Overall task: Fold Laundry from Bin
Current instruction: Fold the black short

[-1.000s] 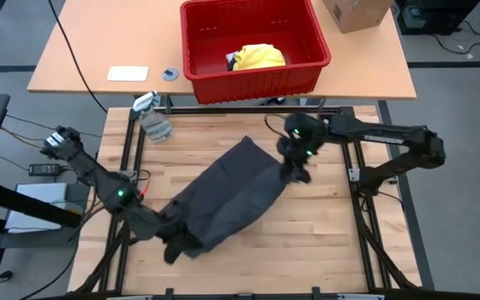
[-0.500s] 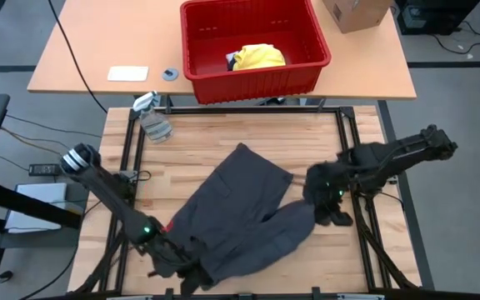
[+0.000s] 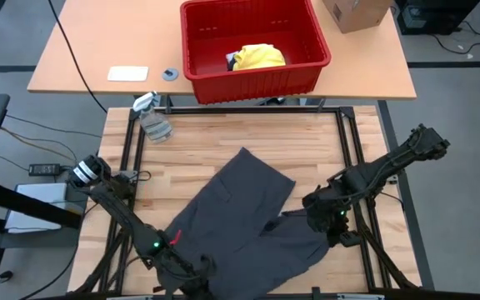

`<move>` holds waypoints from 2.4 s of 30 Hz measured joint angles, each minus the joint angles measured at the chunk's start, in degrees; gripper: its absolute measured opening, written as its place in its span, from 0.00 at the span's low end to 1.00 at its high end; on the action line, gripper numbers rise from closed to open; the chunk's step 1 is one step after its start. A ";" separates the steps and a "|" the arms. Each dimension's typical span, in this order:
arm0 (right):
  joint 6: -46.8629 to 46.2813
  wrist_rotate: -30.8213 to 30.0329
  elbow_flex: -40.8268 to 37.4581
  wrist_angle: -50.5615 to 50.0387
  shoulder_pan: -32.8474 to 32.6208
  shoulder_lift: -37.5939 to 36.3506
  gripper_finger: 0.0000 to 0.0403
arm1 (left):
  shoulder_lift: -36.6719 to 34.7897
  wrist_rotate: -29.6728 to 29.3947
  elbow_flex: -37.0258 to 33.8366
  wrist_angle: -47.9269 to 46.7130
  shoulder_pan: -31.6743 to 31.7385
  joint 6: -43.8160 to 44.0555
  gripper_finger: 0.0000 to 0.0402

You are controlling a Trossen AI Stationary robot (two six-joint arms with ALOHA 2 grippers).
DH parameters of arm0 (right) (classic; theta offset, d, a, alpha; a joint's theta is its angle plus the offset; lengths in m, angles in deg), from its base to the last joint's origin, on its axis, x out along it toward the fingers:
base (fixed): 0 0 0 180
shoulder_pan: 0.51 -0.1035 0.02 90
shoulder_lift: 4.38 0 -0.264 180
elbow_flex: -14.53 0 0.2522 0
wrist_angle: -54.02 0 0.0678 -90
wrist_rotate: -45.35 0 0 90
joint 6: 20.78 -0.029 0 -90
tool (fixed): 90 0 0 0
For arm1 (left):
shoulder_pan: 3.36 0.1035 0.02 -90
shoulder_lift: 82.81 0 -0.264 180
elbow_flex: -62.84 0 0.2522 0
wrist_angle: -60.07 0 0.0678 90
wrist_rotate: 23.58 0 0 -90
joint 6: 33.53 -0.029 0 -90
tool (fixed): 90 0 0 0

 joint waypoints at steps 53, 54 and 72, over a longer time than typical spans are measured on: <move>8.90 -15.43 -8.90 33.07 32.68 16.67 0.03 | -7.20 8.84 0.19 -65.95 5.33 14.10 0.03; 8.79 -15.63 -8.90 32.93 32.74 17.76 0.03 | -6.93 8.69 0.19 -67.21 5.94 12.19 0.03; 11.67 -18.81 -10.62 7.71 37.23 14.80 0.03 | -5.55 -0.58 -9.50 -59.20 36.19 -42.15 0.03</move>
